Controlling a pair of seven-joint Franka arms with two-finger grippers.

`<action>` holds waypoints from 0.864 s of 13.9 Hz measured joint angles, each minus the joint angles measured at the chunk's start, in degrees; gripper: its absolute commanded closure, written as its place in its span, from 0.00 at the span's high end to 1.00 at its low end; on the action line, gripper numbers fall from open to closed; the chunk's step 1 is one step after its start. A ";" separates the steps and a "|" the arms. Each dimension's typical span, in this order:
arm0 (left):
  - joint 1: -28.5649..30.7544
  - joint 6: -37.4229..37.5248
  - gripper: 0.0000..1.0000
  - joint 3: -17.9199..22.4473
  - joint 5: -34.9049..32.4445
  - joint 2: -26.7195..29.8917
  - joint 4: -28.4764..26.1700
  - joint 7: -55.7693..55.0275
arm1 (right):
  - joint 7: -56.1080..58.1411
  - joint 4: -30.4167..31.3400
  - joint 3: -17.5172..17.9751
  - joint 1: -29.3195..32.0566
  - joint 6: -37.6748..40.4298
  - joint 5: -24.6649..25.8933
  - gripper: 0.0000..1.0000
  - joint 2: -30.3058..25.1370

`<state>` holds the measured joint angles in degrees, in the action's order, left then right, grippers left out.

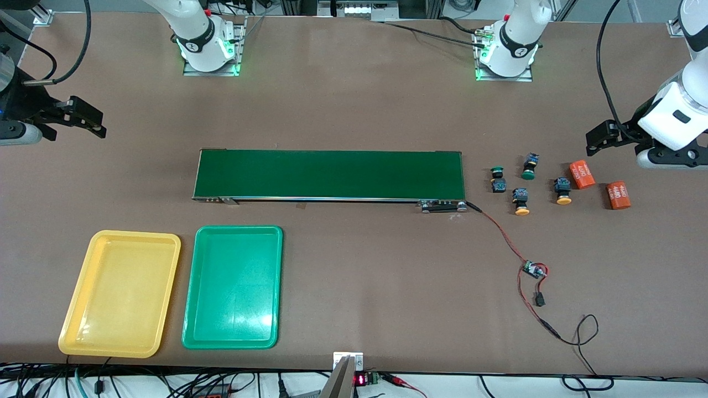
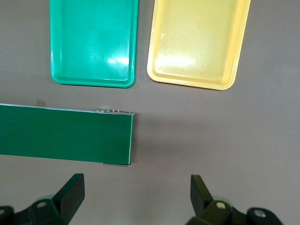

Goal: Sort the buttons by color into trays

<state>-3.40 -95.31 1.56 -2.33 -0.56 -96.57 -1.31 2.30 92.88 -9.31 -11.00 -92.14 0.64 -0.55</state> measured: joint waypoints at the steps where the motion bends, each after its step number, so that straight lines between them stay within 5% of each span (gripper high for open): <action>1: 0.00 0.00 1.00 0.00 0.00 0.00 0.00 0.00 | 0.00 0.00 0.00 0.00 0.00 0.00 1.00 0.00; 12: -0.10 1.08 1.00 0.02 0.00 -1.72 1.98 -0.03 | 0.00 0.00 0.00 0.01 0.00 0.00 1.00 0.00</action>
<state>-3.50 -94.23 1.58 -2.33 -2.28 -94.59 -1.33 2.30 92.88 -9.31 -10.99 -92.14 0.64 -0.55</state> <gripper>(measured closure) 0.000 0.000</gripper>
